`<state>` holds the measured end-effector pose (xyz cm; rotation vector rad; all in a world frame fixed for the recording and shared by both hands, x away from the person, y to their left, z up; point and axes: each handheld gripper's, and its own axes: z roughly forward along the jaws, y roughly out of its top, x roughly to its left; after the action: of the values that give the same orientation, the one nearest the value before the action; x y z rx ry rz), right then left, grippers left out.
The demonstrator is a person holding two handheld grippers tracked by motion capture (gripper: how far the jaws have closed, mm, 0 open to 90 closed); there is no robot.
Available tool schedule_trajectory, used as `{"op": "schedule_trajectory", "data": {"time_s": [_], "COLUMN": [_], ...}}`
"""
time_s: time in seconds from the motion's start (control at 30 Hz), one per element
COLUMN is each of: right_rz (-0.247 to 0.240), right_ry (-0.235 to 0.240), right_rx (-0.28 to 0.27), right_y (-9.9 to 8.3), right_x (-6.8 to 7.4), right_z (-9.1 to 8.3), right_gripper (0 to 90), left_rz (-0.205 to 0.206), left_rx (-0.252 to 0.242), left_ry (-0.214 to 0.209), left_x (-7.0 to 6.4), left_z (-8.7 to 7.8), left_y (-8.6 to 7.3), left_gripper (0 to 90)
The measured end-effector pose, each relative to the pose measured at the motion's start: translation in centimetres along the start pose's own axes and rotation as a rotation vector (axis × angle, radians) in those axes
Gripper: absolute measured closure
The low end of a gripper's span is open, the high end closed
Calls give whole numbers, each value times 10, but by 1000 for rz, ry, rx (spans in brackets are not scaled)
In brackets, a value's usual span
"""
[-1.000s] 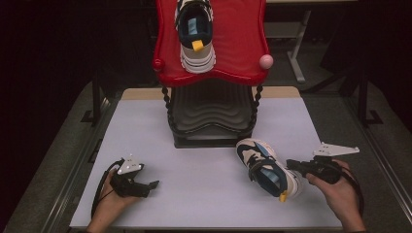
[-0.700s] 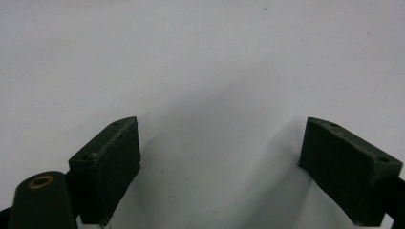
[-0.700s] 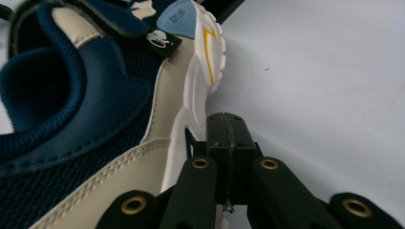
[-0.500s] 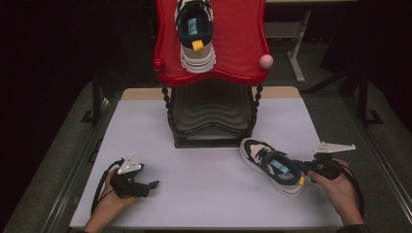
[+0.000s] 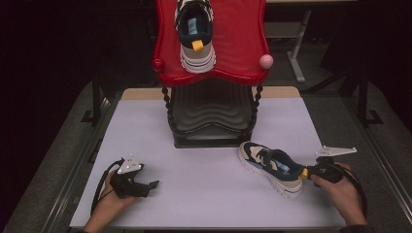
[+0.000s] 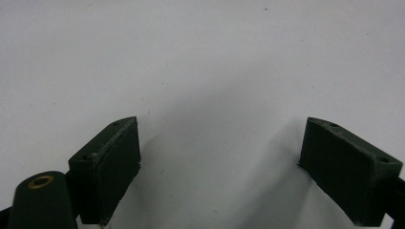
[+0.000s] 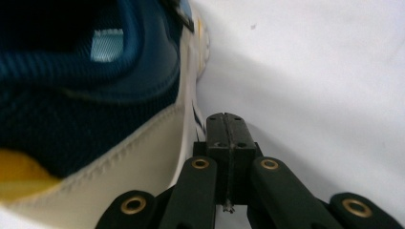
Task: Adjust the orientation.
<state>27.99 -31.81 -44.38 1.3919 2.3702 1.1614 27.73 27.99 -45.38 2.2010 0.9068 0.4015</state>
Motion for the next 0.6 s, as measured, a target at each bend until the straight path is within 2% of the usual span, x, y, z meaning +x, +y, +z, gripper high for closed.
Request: {"op": "schedule_trajectory", "data": {"time_s": [0.2,0.33,0.6], "right_rz": [-19,-56,-148], "right_ry": [22,51,177], "right_rx": [10,21,51], "right_y": [-8,-14,-25], "right_x": [11,23,48], "right_z": [-7,-9,-9], "right_gripper": [900,900,899], "left_rz": [0,1,1], "left_rx": [-1,-1,-2], "left_ry": [1,1,1], "left_x": [0,0,0], "left_z": [0,0,0], "left_y": [0,0,0], "left_gripper": [129,129,129]}}
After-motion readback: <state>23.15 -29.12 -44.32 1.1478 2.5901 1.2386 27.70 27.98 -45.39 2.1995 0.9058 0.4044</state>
